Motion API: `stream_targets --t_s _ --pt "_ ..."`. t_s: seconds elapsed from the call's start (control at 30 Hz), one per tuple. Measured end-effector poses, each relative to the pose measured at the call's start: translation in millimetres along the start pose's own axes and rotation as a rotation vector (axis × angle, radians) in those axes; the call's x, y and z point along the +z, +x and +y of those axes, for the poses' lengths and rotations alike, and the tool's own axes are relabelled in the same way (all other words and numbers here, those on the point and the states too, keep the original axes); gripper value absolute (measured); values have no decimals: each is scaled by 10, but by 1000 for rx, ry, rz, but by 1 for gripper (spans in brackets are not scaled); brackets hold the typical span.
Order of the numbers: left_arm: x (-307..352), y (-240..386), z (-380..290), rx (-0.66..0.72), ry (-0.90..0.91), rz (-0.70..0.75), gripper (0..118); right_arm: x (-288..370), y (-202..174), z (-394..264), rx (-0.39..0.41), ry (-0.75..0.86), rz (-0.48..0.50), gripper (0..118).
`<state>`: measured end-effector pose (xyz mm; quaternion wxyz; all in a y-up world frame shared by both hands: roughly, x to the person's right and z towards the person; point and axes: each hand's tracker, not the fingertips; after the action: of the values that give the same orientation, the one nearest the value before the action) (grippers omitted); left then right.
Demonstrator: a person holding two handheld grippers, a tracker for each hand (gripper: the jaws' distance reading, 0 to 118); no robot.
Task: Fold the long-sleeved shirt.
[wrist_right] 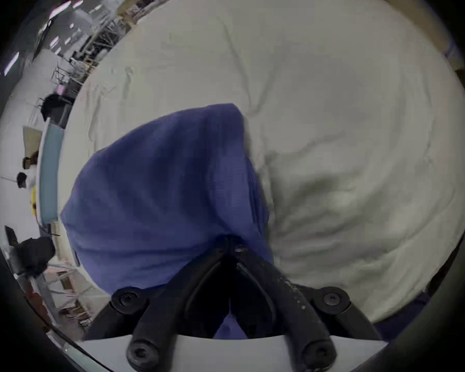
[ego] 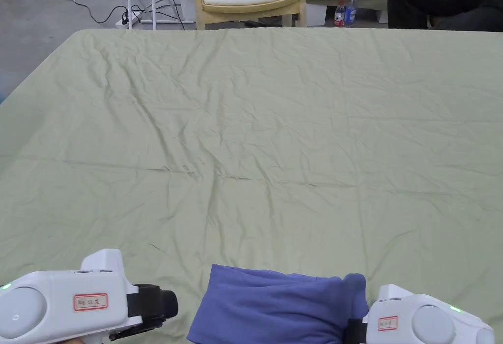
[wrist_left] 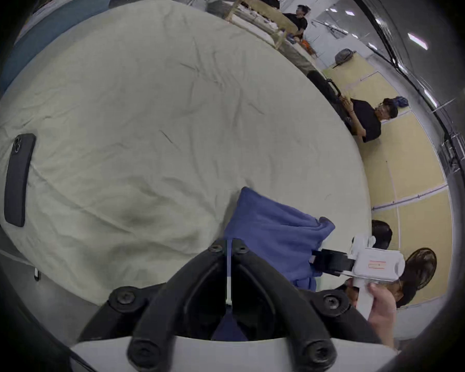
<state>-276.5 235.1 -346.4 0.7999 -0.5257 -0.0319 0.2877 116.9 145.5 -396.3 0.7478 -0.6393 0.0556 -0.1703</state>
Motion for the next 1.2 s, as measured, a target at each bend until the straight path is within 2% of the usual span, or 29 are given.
stream_targets --t_s 0.07,0.1,0.13,0.17,0.2,0.23,0.3,0.4,0.43,0.53,0.57,0.6,0.67,0.73,0.77,0.8,0.93,1.03,1.1,1.2 --pt "-101 8 5 4 -18 -14 4 49 -14 46 20 -15 2 3" --pt "-170 -68 45 5 -25 -27 11 19 -13 49 27 -19 0 3" --pt "-204 -59 56 2 -29 -35 30 15 -37 55 28 -19 0 3" --pt "-252 -33 66 -13 -33 -49 66 11 -45 62 32 -21 -2 3" --pt "-306 -12 72 -29 -27 -63 112 15 -49 67 36 -22 -3 3" --pt "-372 -19 73 -36 -22 -63 118 15 -50 71 38 -24 -5 3" --pt "-436 4 79 -53 40 -75 114 13 -53 63 42 -23 -3 3" --pt "-622 67 113 -91 31 -6 114 8 -2 62 30 -21 17 3" --pt "-672 79 123 -86 16 -27 114 6 12 63 27 -21 24 3" --pt "-967 64 163 -62 -161 -221 112 -1 61 74 6 -27 49 3" --pt "-1051 62 164 -36 -230 -254 106 -2 73 78 0 -29 56 3" --pt "-1131 67 156 -12 -280 -277 93 -6 87 82 -7 -32 63 3" --pt "-1204 76 159 -50 -234 -216 75 -13 109 86 -17 -36 74 3" --pt "-1178 81 203 -107 -227 -175 38 -11 121 84 -25 -37 83 3" --pt "-1149 76 205 -76 -224 -199 26 -4 127 81 -29 -37 90 3" --pt "-1121 71 207 -29 -224 -239 26 3 124 82 -31 -37 92 3" --pt "-967 117 149 -61 -189 -193 21 130 64 12 -22 -9 91 3" --pt "-764 115 127 -49 -157 -198 18 402 -132 -149 26 119 18 3" --pt "-584 109 144 -52 -127 -208 16 580 -357 -267 86 167 -5 3" --pt "-293 3 223 -51 -86 -210 16 717 -748 -378 134 187 82 3"
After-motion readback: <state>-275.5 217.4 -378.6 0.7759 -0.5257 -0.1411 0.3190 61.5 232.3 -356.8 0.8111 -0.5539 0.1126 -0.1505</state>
